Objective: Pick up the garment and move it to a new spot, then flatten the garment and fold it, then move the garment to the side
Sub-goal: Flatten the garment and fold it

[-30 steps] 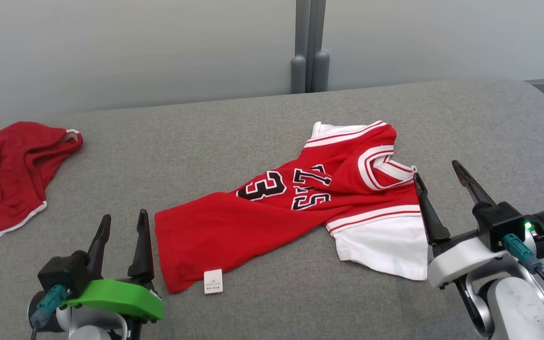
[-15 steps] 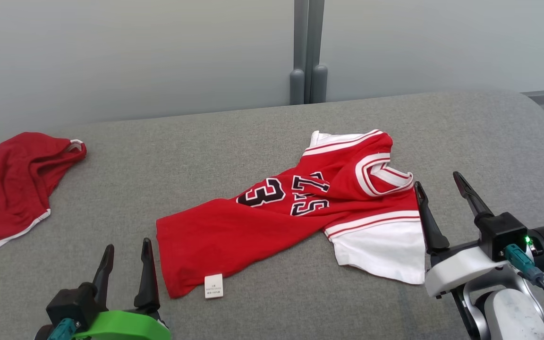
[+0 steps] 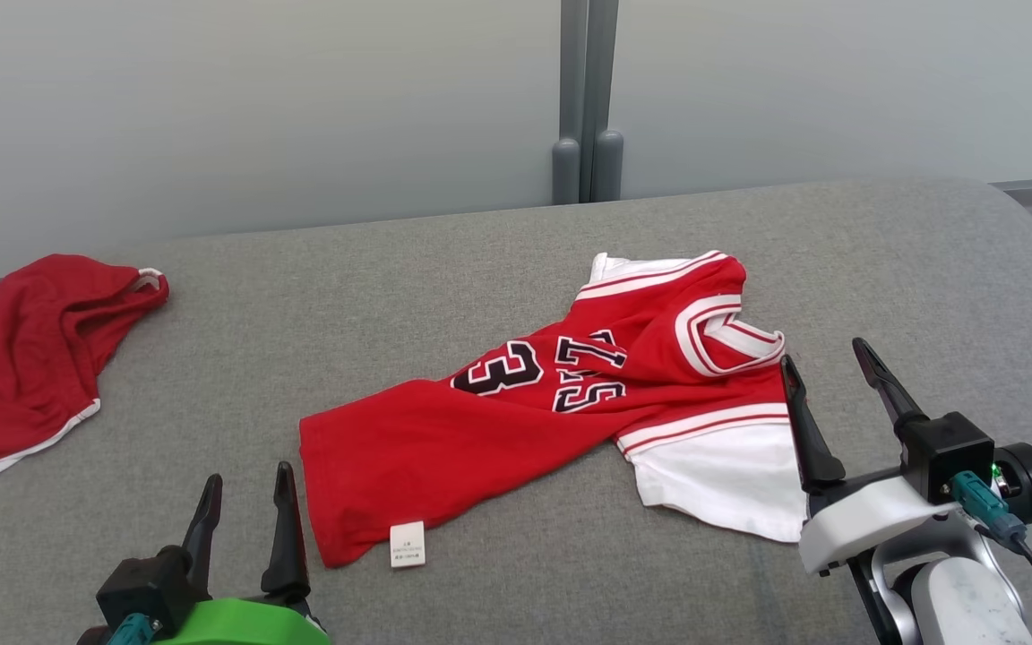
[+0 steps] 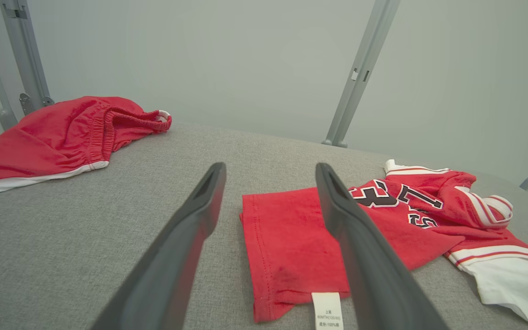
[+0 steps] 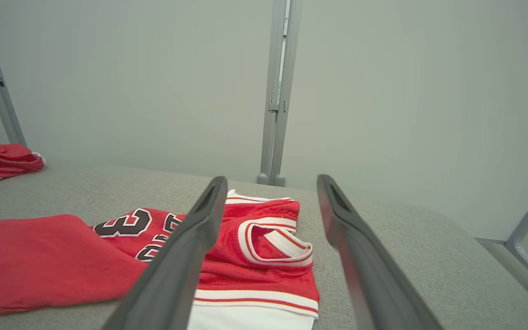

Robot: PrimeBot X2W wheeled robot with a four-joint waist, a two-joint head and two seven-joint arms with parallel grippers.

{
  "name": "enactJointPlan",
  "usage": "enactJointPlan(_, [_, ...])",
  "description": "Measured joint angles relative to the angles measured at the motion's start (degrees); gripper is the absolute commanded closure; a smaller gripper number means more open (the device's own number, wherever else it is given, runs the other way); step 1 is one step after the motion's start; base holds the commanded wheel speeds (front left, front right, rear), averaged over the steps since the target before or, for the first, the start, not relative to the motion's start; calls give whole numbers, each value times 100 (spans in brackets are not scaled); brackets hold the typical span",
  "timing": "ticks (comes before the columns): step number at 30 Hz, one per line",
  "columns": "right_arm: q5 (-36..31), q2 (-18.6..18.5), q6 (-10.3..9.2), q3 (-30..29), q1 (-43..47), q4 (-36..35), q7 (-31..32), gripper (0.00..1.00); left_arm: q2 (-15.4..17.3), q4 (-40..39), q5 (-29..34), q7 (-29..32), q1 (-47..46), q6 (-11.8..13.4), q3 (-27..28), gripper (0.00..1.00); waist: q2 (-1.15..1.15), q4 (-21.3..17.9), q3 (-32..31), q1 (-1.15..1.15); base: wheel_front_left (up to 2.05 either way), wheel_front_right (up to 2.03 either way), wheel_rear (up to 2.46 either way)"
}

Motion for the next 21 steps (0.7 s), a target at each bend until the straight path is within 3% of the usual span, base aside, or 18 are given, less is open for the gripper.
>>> enactJointPlan(9, [169, 13, 0, -254, 117, 172, 188, 0, 0, -38, 16, 2, 0, -2, -41, 0, 0, 28, 21, 0, 0, 0, 0])
enactJointPlan(21, [1084, 19, 0, -555, 492, 1159, 701, 0, -78, -156, 18, 32, -13, -8, -187, 0, 0, 67, 212, 0, 0, 0, 0])
